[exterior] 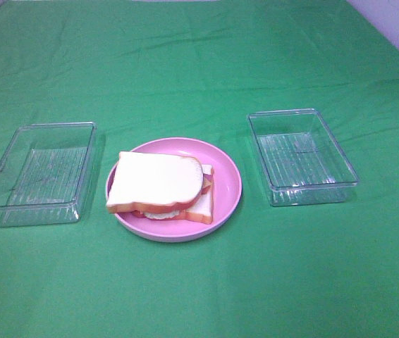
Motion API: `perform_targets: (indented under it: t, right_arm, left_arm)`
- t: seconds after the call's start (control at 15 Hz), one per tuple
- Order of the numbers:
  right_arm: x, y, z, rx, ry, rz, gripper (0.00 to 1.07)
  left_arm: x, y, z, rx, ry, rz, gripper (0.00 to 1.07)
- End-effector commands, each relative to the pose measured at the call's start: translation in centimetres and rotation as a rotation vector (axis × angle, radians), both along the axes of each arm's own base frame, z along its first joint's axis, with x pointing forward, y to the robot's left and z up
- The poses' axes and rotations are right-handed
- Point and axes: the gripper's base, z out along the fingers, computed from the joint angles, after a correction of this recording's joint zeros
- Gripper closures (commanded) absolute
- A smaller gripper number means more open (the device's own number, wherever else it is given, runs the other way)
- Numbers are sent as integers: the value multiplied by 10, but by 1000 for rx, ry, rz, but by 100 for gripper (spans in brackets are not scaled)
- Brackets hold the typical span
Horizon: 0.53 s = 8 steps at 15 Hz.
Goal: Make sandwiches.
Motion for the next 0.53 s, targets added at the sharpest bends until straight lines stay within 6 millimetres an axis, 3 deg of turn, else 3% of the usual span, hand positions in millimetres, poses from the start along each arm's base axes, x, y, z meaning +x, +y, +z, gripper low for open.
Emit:
perform_targets:
  t: [0.07,0.53]
  right_arm:
    - [-2,0,0,-12,-17,-3,31]
    - [-2,0,0,-12,-17,-3,31]
  left_arm:
    - [-3,0,0,1,-31,-3,47]
    - [-3,0,0,1,-31,-3,47]
